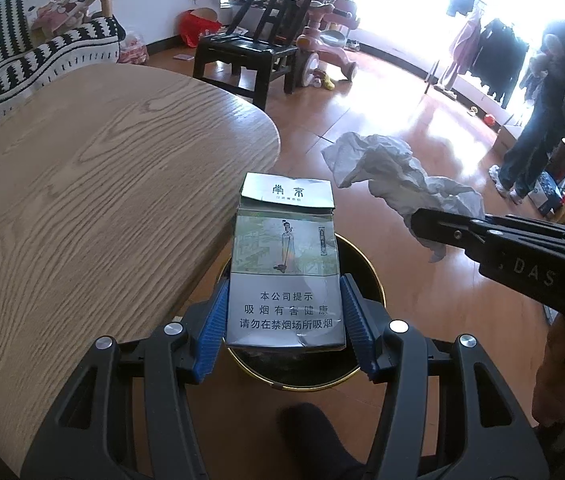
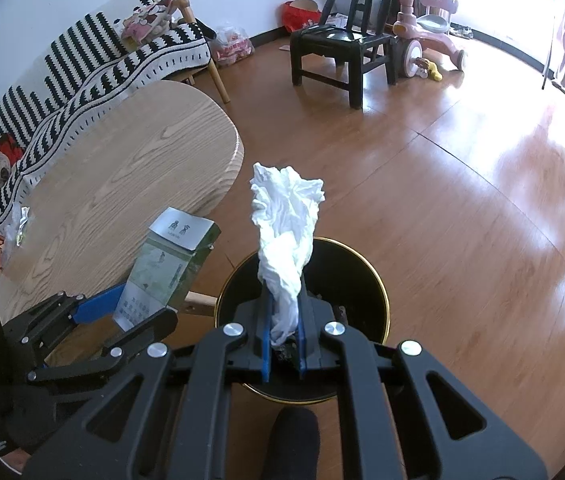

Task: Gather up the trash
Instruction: 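Carry the tissue and cigarette pack over the bin and release both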

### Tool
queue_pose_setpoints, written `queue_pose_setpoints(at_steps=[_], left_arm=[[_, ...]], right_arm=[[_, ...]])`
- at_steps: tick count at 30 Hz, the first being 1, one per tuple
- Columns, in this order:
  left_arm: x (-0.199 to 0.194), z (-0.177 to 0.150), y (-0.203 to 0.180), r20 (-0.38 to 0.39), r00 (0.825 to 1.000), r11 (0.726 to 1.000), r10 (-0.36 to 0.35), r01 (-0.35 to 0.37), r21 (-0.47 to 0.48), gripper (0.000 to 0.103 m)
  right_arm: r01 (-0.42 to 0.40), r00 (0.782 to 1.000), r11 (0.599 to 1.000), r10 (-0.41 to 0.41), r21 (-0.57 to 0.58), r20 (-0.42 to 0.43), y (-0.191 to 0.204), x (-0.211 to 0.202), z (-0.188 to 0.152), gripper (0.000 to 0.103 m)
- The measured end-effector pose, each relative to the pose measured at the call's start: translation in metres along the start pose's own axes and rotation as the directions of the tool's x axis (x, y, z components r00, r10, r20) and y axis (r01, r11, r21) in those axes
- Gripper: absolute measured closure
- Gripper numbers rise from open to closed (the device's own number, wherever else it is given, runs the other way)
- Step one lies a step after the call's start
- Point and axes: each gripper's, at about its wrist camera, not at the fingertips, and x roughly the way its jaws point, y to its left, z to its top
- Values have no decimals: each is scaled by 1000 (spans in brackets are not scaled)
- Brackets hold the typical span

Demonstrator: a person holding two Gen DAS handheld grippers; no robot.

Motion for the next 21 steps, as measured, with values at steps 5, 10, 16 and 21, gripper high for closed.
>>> queue_pose_setpoints(at_steps=[5, 10, 16, 21], left_arm=[[1, -1, -4, -2, 1000, 1000, -6, 6, 13, 49], [3, -1, -4, -13, 1000, 999, -22, 23, 22, 49], [5, -1, -3, -18, 999, 999, -32, 33, 29, 47], [4, -1, 0, -7, 1000, 999, -26, 26, 18, 28]], right_arm=[[0, 1000, 1000, 0, 1, -1, 0, 0, 0, 93], [1, 1000, 1000, -1, 0, 1, 0, 0, 0, 93], [-1, 1000, 1000, 1, 17, -4, -5, 1, 0, 93], [-2, 1000, 1000, 2, 31, -10, -7, 1, 1, 68]])
